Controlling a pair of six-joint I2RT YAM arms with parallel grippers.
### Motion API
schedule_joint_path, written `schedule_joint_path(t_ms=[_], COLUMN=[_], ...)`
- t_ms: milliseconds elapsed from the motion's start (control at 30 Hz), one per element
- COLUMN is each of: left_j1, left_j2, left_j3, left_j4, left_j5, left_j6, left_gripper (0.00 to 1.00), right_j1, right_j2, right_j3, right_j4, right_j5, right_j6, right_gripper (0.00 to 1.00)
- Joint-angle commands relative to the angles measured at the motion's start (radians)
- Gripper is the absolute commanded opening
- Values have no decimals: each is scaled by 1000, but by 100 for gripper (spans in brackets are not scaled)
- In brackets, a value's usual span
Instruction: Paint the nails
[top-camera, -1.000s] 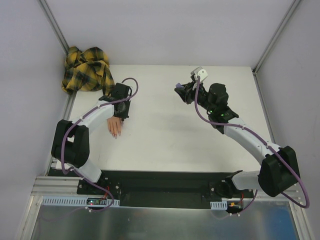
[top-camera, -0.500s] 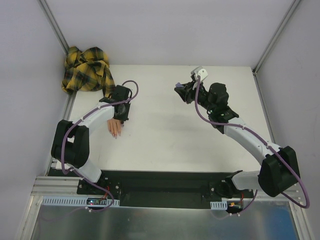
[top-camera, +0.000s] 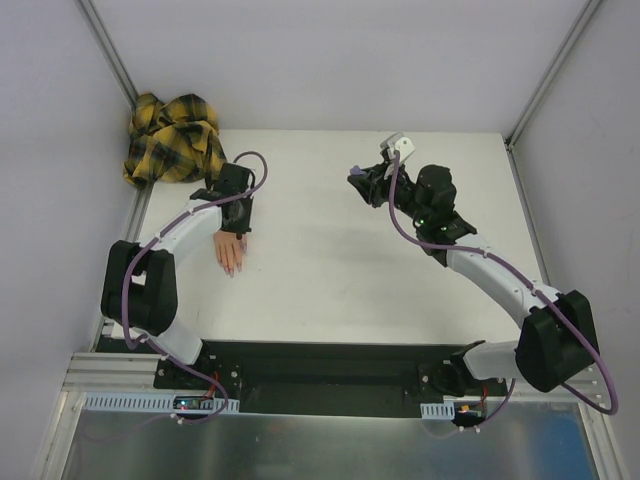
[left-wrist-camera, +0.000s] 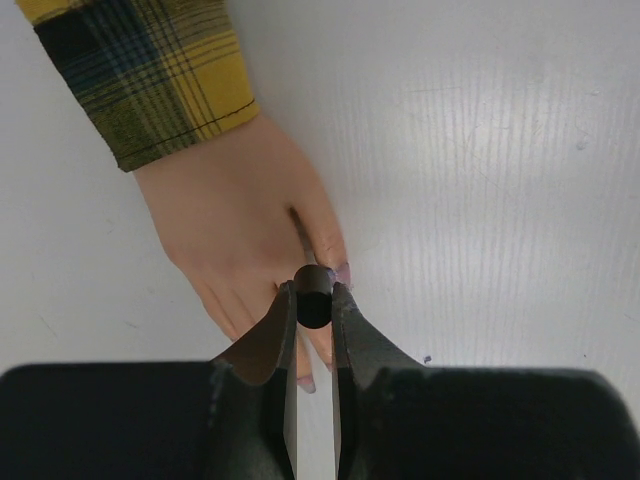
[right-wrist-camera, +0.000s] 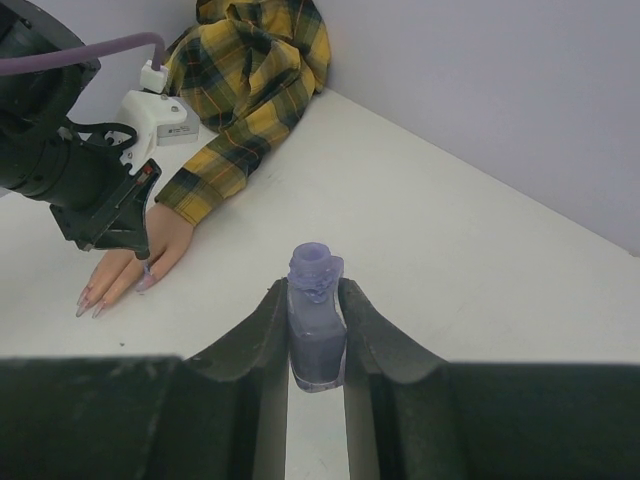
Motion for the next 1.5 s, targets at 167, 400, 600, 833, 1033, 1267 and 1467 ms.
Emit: schedule_joint_path(t_ms=[167, 400, 600, 833, 1033, 1267, 1467], left_j1=[-24, -36, -36, -13, -13, -25, -27], left_j2=[-42, -103, -42, 6, -5, -60, -30], left_j3=[-19, -45, -14, 18, -17, -69, -21], left_j4=[-16, -16, -16, -16, -17, -17, -17], left_j5=[18, -4, 1, 10, -8, -36, -47], left_j6=[-26, -32, -22, -11, -17, -17, 0], left_gripper=[0, 0, 0, 0, 0, 0, 0], right_j1=[7, 8, 7, 7, 8, 7, 8], right_j2=[0, 8, 11, 12, 5, 3, 6], right_j3=[57, 64, 65, 67, 62, 61, 61], right_j4=[55, 55, 53, 53, 53, 52, 52], right_j5=[-31, -37, -34, -32, -32, -32, -31], right_j6=[14, 17, 16, 14, 13, 13, 13], right_gripper=[0, 0, 0, 0, 0, 0, 0])
